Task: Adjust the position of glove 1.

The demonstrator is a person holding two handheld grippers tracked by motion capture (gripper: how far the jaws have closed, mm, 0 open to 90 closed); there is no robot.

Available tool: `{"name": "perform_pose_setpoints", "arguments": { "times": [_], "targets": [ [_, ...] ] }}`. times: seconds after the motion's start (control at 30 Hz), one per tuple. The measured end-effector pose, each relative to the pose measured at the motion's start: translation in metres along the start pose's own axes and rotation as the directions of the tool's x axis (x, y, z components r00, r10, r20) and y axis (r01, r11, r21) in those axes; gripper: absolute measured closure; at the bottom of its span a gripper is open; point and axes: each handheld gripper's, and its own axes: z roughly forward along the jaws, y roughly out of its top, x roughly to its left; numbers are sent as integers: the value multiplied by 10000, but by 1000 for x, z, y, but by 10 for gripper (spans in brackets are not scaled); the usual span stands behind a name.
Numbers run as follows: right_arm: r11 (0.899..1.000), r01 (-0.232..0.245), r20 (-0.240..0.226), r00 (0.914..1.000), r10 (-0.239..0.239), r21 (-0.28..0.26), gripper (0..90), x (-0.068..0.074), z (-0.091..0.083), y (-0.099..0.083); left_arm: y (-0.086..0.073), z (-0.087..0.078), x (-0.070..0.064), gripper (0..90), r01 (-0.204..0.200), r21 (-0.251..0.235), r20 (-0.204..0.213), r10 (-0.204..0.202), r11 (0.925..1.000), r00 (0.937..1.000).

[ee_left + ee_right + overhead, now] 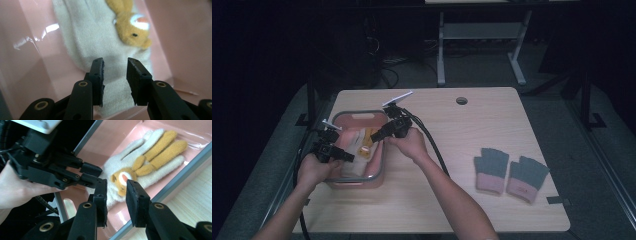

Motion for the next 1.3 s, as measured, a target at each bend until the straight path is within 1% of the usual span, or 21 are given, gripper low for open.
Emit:
{"name": "perform_pose_setpoints", "arguments": {
  "times": [0.1, 0.17, 0.2, 0.23, 0.27, 0.33, 0.37, 0.4, 0.47, 0.53, 0.6, 0.63, 0.67, 0.7, 0.77, 0.83, 0.93, 1.0, 1.1, 1.2, 1.3],
  "targets": [
    [10000, 39, -47, 10000, -39, -40, 701, 0, -3, -1, 1, 3, -1, 657, -143, 295, -26, 144, 9995, 9999],
    [10000, 18, -83, 10000, -18, -75, 697, 1, -4, -2, 1, 4, -3, 648, -190, 263, -70, 192, 9995, 9998],
    [10000, 44, -53, 10000, -44, -58, 697, 1, -5, -2, 1, 3, -3, 648, -186, 209, -93, 188, 9996, 9998],
    [9999, 82, -38, 10000, -82, -75, 697, 0, -6, -3, 0, 1, -4, 647, -126, 49, -112, 127, 9999, 9999],
    [10000, 39, -77, 10000, -40, -91, 692, 0, -7, -3, 0, 0, -4, 643, -149, 22, -73, 150, 9999, 9999],
    [9999, 34, -79, 10000, -35, -148, 689, -1, -8, -4, 0, -5, -3, 634, -94, -211, 61, 95, 9997, 9999],
    [9999, 25, -47, 10000, -25, -155, 684, -1, -8, -4, 0, -8, -3, 631, -139, -232, 134, 142, 9996, 9998],
    [9999, -1, -132, 9999, -1, -156, 681, -1, -10, -5, 0, -10, -3, 630, -92, -371, 197, 100, 9993, 9998],
    [9998, 34, -111, 9999, -37, -204, 677, -3, -11, -6, 0, -15, -2, 615, -34, -626, 389, 59, 9980, 9992],
    [9996, 56, -160, 9999, -60, -275, 669, -4, -14, -7, 1, -21, -3, 602, -53, -899, 475, 96, 9959, 9988],
    [9995, 61, -168, 9998, -66, -306, 665, -4, -18, -8, 1, -25, -5, 589, 124, -1142, 691, -45, 9934, 9976],
    [9994, 45, -164, 9999, -51, -341, 660, -4, -19, -8, 2, -28, -7, 583, 31, -1207, 720, 57, 9927, 9974],
    [9991, 18, -197, 9998, -27, -424, 650, -5, -22, -8, 2, -29, -8, 573, 45, -1304, 753, 54, 9914, 9971],
    [9989, 1, -220, 9998, -12, -468, 646, -5, -23, -9, 3, -31, -9, 568, 95, -1487, 885, 37, 9888, 9961],
    [9987, -3, -204, 9998, -8, -513, 638, -6, -28, -10, 5, -34, -12, 557, 119, -1616, 1021, 47, 9868, 9948],
    [9981, 34, -205, 9998, -47, -611, 626, -7, -32, -11, 6, -37, -15, 547, 98, -1843, 1097, 106, 9828, 9939],
    [9974, 25, -257, 9997, -43, -714, 614, -9, -39, -13, 7, -41, -19, 532, 76, -2026, 1332, 199, 9792, 9909],
    [9970, 28, -265, 9996, -48, -772, 607, -10, -43, -15, 8, -43, -23, 523, 5, -2117, 1333, 284, 9773, 9907],
    [9963, 24, -226, 9997, -43, -860, 601, -12, -49, -18, 11, -44, -27, 495, 120, -2340, 1515, 242, 9722, 9882],
    [9958, 0, -169, 9999, -16, -921, 592, -14, -55, -20, 13, -45, -31, 478, 143, -2456, 1593, 258, 9693, 9869],
    [9953, 59, -101, 9999, -69, -965, 580, -16, -62, -24, 14, -46, -35, 461, 117, -2635, 1626, 324, 9646, 9862]
  ]
}}
